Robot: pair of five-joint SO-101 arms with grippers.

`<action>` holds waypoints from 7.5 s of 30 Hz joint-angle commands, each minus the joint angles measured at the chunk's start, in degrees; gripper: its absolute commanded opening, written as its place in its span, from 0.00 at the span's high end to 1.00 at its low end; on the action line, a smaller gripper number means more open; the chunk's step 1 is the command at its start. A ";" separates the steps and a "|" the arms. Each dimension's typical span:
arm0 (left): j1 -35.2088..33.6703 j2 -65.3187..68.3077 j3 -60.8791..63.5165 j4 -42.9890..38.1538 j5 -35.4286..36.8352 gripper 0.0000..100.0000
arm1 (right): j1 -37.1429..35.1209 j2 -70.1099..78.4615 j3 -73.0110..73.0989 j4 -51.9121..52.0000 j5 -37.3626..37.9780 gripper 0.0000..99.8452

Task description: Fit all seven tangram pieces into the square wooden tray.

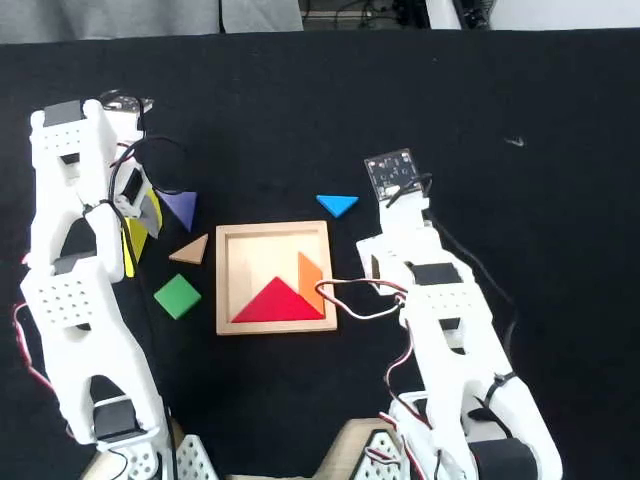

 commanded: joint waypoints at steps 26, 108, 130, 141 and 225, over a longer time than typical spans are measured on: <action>8.57 -31.74 5.58 2.37 17.14 0.97 | -0.79 0.22 -0.22 -1.14 0.62 0.86; 30.11 -55.74 67.91 -31.30 49.23 0.79 | -0.70 0.22 0.31 -1.14 0.62 0.86; 38.55 -55.38 61.49 -37.89 49.41 0.79 | -0.70 0.22 0.31 -1.14 0.62 0.86; 38.64 -43.43 66.42 -56.00 48.97 0.79 | -0.70 0.22 0.31 -1.14 0.62 0.86; -8.75 -66.64 88.31 -47.21 35.34 0.79 | -6.33 0.22 -8.13 12.13 5.01 0.86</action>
